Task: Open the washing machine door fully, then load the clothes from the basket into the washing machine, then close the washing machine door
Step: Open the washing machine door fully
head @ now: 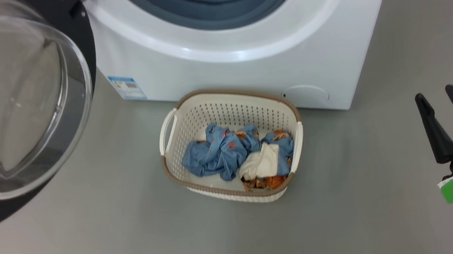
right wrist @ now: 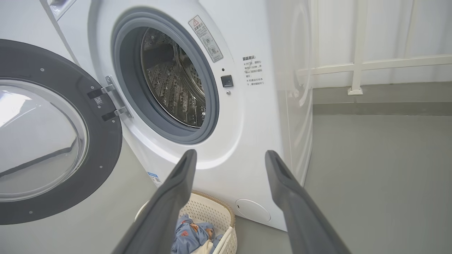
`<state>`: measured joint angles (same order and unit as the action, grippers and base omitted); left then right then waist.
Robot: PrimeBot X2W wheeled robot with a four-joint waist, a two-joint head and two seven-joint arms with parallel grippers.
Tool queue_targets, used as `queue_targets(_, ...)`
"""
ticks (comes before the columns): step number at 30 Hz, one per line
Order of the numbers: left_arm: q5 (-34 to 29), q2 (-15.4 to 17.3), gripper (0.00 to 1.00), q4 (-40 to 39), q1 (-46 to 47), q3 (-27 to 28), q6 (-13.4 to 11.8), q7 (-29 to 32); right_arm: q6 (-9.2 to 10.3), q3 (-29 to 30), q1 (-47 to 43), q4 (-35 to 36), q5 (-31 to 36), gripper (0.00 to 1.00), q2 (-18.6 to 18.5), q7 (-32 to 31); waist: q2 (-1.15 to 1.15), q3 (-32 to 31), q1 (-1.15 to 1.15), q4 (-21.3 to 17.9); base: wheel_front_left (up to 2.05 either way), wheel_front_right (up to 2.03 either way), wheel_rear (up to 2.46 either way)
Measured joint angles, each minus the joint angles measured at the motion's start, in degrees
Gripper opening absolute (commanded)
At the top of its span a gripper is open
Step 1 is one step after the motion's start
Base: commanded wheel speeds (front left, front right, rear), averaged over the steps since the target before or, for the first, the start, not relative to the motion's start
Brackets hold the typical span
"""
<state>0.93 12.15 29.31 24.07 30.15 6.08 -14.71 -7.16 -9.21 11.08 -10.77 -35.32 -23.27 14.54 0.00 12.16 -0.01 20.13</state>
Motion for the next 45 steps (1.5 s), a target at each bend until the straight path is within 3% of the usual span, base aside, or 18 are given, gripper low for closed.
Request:
queue_targets(9,2.0,-0.8,1.00,-4.6,-7.6,-3.4,1.0,0.0,0.00,-0.1,-2.8,-0.2,0.0,1.00,1.5,0.0,0.00,-5.0,0.00,-2.1,0.00,0.00,0.00)
queue_targets(25,3.8,-6.3,1.00,-14.6,-15.5,-14.9,1.5,0.0,0.00,0.6,-4.9,-0.3,0.0,1.00,2.9,0.0,0.00,-8.3,0.00,-9.2,0.00,0.00,0.00)
queue_targets(45,11.2,-4.6,1.00,-18.0,-18.4,-24.4,1.5,0.0,0.00,2.1,-5.5,0.0,0.0,1.00,3.7,0.0,0.00,-6.8,0.01,-20.2,0.00,0.00,0.00)
